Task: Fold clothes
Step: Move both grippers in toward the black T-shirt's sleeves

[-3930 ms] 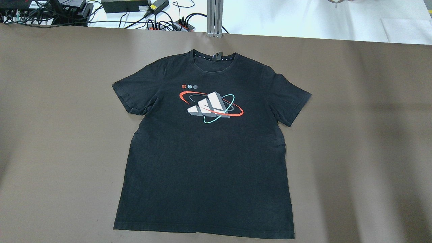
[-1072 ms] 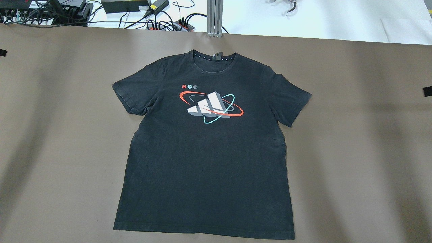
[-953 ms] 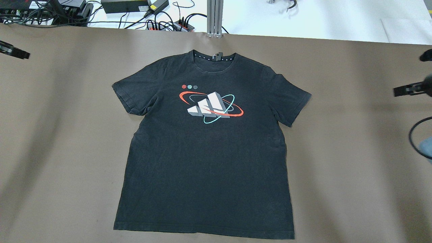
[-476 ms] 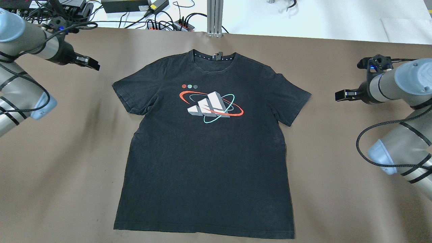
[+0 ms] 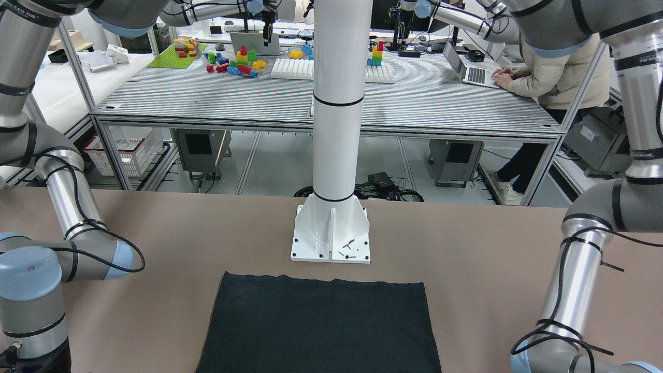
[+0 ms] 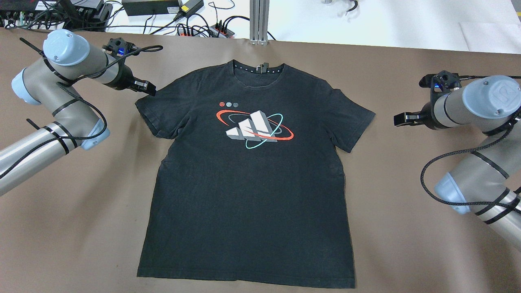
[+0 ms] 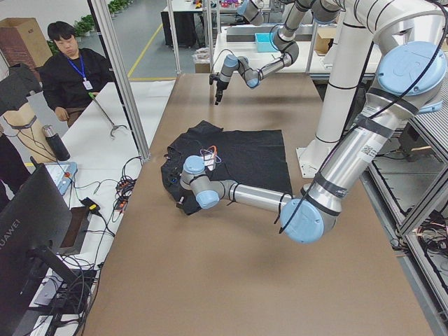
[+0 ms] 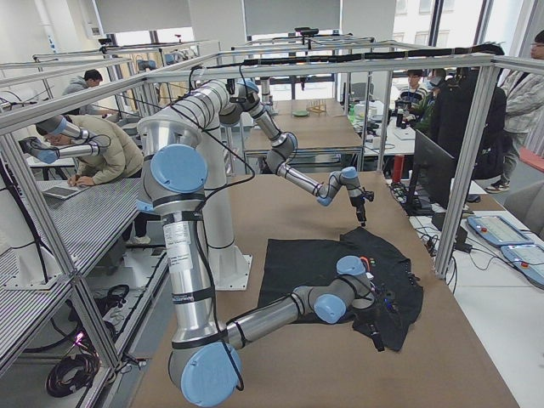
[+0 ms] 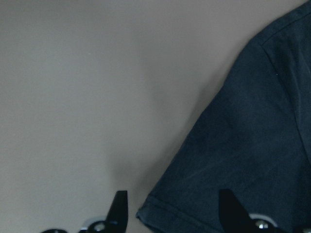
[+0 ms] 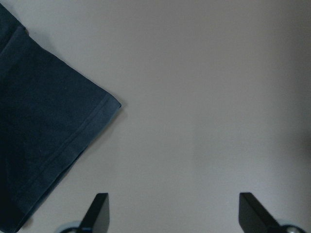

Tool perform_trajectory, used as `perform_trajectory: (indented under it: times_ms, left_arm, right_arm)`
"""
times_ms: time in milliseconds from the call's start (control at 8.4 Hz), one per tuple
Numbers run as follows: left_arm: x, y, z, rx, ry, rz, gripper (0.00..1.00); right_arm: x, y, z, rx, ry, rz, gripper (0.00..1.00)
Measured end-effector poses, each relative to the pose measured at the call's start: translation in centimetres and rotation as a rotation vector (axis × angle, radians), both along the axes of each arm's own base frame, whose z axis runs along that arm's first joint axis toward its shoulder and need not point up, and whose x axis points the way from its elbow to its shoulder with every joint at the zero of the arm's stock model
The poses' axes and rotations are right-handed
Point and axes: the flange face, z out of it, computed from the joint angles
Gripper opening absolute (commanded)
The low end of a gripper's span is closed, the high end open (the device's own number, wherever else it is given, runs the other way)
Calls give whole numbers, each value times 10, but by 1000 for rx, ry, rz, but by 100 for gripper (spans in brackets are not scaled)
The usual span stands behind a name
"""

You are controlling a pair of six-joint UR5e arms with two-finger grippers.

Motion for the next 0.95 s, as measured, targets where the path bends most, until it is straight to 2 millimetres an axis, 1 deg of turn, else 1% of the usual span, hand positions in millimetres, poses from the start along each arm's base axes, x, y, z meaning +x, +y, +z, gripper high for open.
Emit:
perform_trajectory:
  times_ms: [238, 476, 715, 953]
  left_arm:
    - [10, 1, 12, -4, -16, 9, 68]
    - [12, 7, 24, 5, -32, 29, 62]
    - [10, 11, 34, 27, -51, 55, 41]
    - [10, 12, 36, 36, -56, 63, 7]
  right_arm:
    - [-4, 2, 0, 1, 0, -7, 94]
    - [-7, 3, 0, 1, 1, -12, 94]
    - [-12, 4, 0, 8, 13, -10, 94]
    - [-17, 6, 1, 13, 21, -11, 94]
